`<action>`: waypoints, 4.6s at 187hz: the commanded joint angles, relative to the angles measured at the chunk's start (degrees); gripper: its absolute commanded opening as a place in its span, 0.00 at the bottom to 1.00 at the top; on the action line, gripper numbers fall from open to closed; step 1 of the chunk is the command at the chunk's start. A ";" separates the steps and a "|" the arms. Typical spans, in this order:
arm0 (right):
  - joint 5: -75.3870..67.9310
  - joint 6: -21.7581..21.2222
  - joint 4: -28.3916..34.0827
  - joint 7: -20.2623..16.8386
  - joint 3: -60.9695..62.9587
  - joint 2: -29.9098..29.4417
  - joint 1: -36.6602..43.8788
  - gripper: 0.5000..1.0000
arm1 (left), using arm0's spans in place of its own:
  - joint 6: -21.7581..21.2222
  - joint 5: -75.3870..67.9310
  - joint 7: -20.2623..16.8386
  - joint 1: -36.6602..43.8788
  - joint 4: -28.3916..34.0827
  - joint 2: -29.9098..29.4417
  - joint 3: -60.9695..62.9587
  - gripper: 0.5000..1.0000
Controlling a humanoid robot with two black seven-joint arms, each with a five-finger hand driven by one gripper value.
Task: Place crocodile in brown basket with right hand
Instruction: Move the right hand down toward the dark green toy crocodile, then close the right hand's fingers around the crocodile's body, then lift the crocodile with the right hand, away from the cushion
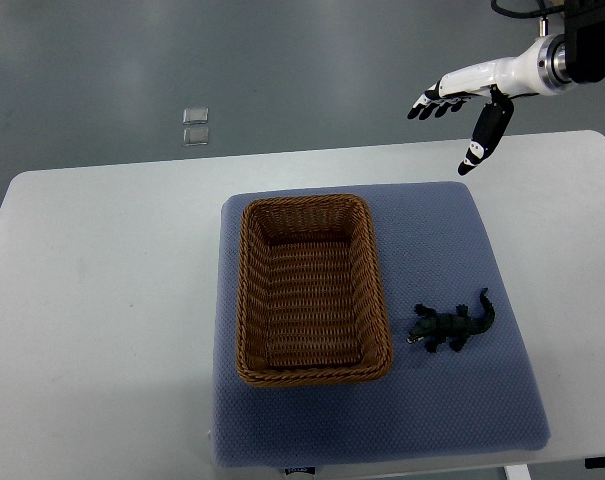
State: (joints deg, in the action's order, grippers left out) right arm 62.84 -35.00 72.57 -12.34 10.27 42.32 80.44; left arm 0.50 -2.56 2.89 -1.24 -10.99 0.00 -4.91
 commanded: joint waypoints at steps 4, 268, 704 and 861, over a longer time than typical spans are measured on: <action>0.44 0.00 3.46 -0.05 0.01 2.76 -1.69 0.86 | 0.20 0.01 0.09 0.01 0.00 0.00 -0.01 1.00; 0.44 4.32 15.15 1.09 16.45 5.93 -38.61 0.86 | 0.29 0.01 0.18 0.10 0.00 0.00 -0.09 1.00; 11.78 13.47 13.48 6.19 21.45 4.35 -46.96 0.00 | 0.29 0.10 0.18 0.18 0.09 0.00 -0.09 1.00; 5.01 3.80 13.56 6.36 27.78 10.15 -39.49 0.03 | 0.29 0.10 0.18 0.18 0.00 0.00 -0.01 1.00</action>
State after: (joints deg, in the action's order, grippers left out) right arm 71.84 -29.44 86.11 -5.98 37.00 51.93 40.69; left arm 0.79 -2.46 3.08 -1.06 -10.99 0.00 -4.92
